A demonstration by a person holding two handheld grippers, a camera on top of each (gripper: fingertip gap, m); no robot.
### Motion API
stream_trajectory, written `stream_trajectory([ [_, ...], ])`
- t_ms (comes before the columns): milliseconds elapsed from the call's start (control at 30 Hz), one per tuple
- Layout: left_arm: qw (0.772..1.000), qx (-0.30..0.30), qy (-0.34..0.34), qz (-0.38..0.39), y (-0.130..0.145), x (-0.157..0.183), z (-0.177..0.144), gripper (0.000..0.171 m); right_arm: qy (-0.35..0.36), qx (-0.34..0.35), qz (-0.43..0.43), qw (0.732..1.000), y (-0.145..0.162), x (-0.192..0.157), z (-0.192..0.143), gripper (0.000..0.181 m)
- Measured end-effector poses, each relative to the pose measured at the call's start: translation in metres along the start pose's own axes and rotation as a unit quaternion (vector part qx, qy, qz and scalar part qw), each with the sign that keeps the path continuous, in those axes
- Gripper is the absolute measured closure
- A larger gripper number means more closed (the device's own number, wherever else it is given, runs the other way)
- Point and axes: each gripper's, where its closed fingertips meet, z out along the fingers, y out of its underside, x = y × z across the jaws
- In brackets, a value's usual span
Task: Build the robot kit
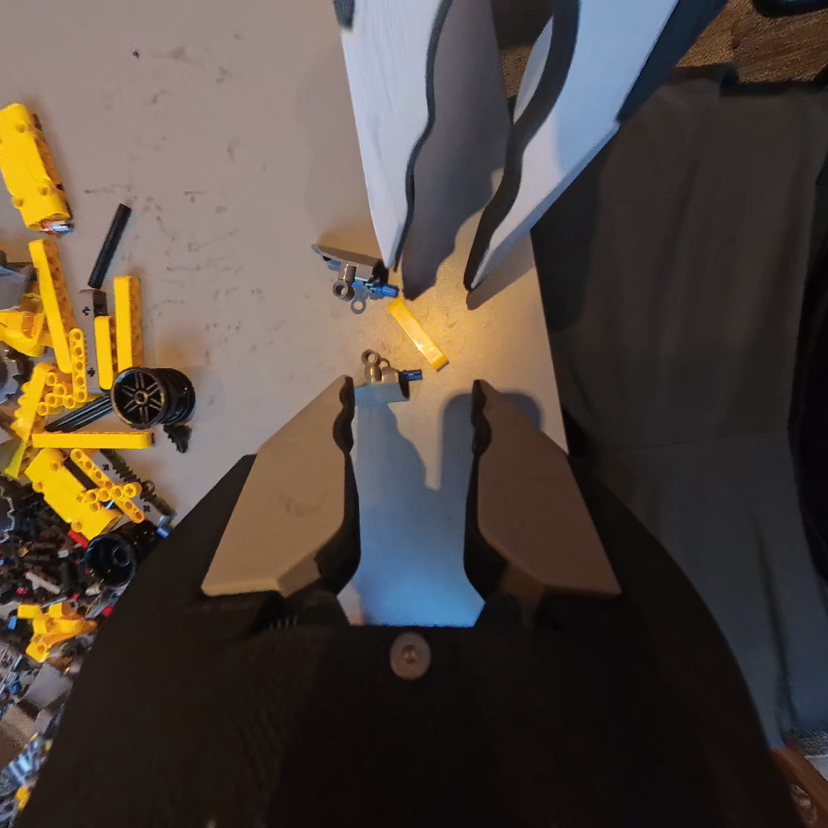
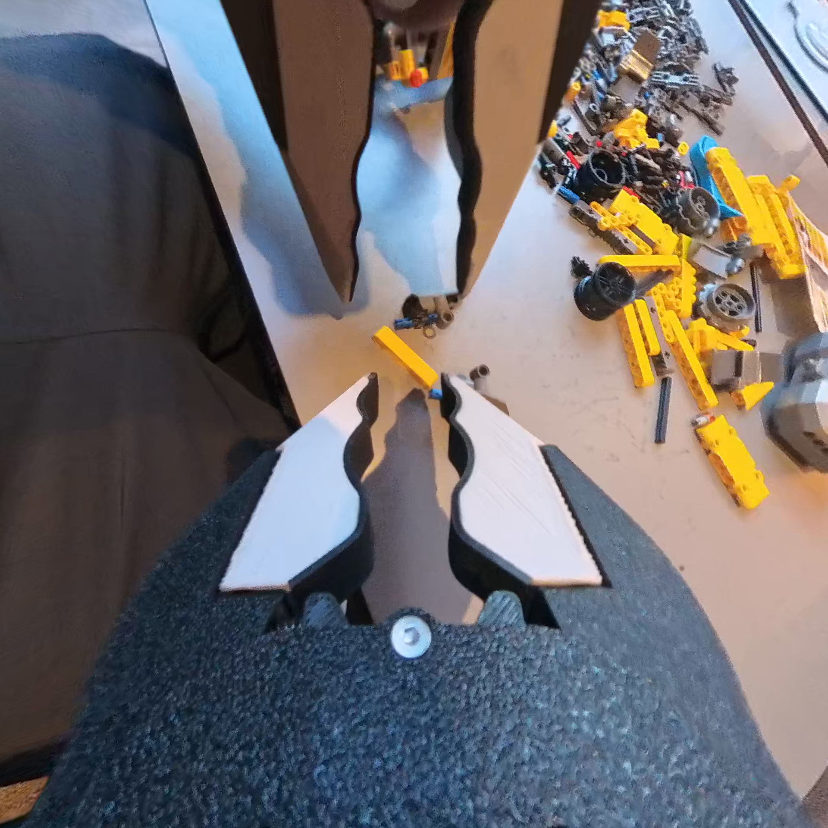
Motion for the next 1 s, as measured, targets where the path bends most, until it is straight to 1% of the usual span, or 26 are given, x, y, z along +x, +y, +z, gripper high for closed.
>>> stream_trajectory([
  [33, 1.000, 0.002, -0.001, 0.002, 0.000, -0.001, -0.005, 0.120, -0.003, -0.004, -0.008, 1.000, -0.002, -0.001, 0.003, 0.153],
  [100, 1.000, 0.000, -0.011, 0.004, 0.000, -0.007, -0.013, 0.122, -0.005, -0.020, -0.025, 0.999, -0.004, 0.000, 0.011, 0.153],
  [167, 1.000, -0.005, -0.017, 0.001, 0.001, -0.015, -0.016, 0.124, -0.008, -0.037, -0.046, 0.998, -0.006, 0.000, 0.019, 0.157],
  [267, 1.000, -0.020, 0.000, -0.003, 0.007, -0.017, -0.006, 0.128, -0.024, -0.051, -0.065, 0.996, -0.007, -0.003, 0.029, 0.163],
  [400, 0.999, -0.046, 0.013, 0.020, 0.013, -0.015, 0.007, 0.133, -0.042, -0.060, -0.070, 0.995, -0.006, -0.008, 0.035, 0.171],
  [567, 0.997, -0.054, 0.028, 0.042, 0.012, -0.016, 0.007, 0.141, -0.055, -0.056, -0.050, 0.996, -0.005, -0.009, 0.033, 0.167],
  [667, 0.997, -0.055, 0.032, 0.043, 0.010, -0.019, 0.007, 0.140, -0.053, -0.047, -0.043, 0.997, -0.007, -0.007, 0.030, 0.168],
  [833, 0.995, -0.053, 0.054, 0.059, 0.009, -0.015, 0.011, 0.140, -0.056, -0.063, -0.049, 0.995, 0.000, -0.006, 0.035, 0.168],
  [1000, 0.993, -0.066, 0.073, 0.071, 0.016, -0.009, 0.016, 0.146, -0.058, -0.059, -0.048, 0.995, 0.000, -0.008, 0.035, 0.171],
])
